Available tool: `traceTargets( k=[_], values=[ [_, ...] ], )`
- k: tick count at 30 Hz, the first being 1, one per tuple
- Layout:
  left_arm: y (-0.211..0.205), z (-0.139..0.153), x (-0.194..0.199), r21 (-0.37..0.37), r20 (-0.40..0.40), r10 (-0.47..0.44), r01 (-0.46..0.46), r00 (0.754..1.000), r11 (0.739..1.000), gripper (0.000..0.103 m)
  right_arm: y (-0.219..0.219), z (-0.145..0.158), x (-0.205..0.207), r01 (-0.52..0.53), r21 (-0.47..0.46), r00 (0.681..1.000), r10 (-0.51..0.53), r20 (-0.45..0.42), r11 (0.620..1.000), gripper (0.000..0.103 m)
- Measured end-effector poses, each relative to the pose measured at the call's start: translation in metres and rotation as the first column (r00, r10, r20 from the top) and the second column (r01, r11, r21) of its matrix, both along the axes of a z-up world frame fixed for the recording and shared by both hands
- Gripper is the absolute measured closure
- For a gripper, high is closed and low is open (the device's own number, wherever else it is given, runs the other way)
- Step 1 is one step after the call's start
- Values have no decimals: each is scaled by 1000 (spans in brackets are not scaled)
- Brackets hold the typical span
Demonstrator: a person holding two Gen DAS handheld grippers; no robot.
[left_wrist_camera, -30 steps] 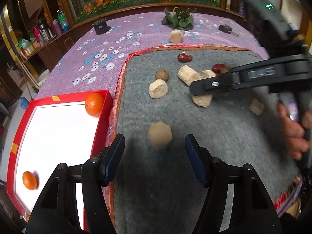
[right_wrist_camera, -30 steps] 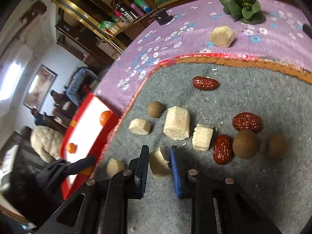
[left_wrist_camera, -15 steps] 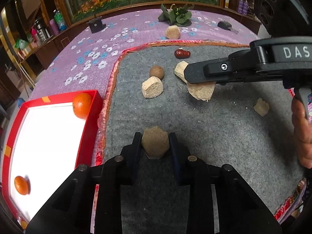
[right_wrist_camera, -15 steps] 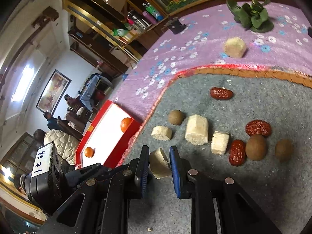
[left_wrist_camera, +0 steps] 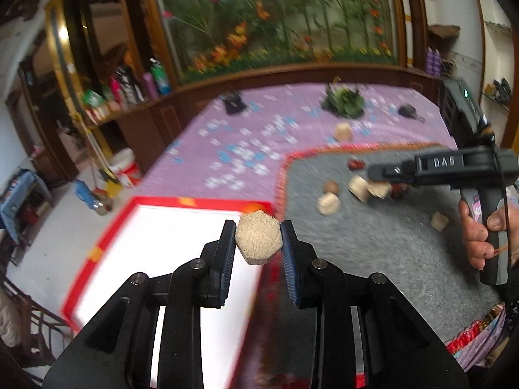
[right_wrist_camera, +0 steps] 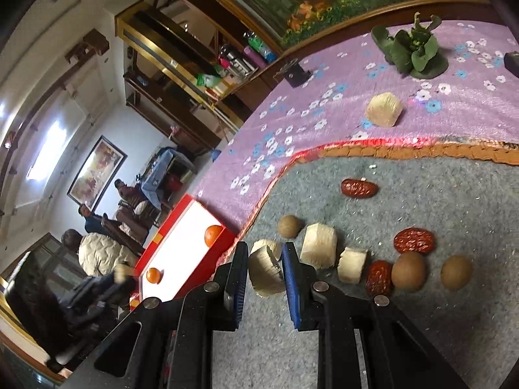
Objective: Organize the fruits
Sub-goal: 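Place the hexagonal block in the white tray with the left gripper while the right places its block there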
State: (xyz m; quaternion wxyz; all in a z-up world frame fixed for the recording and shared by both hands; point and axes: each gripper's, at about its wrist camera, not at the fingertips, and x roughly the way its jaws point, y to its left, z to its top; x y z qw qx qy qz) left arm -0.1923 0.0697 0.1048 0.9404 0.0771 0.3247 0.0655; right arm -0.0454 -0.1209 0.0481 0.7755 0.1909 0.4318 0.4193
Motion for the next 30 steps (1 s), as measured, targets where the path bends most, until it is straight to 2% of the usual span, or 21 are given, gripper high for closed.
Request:
traceTargets(
  k=[6, 10, 18, 25, 30],
  values=[
    [31, 18, -24, 13, 79, 65, -66, 995, 998, 76, 4, 2, 0, 39, 3, 999, -39, -15, 999, 82],
    [50, 18, -27, 6, 95, 106, -107, 990, 994, 76, 32, 20, -17, -1, 5, 1000, 1, 23, 1000, 82],
    [88, -1, -30, -3, 68, 199, -199, 978, 980, 76, 124, 39, -64, -149, 1, 986, 148, 72, 989, 82],
    [111, -19, -28, -13, 41, 253, -253, 967, 968, 76, 185, 25, -90, -230, -83, 969, 236, 71, 970, 82],
    [120, -29, -28, -17, 27, 267, -267, 963, 964, 76, 203, 14, -94, -252, -113, 964, 259, 56, 961, 83]
  ],
)
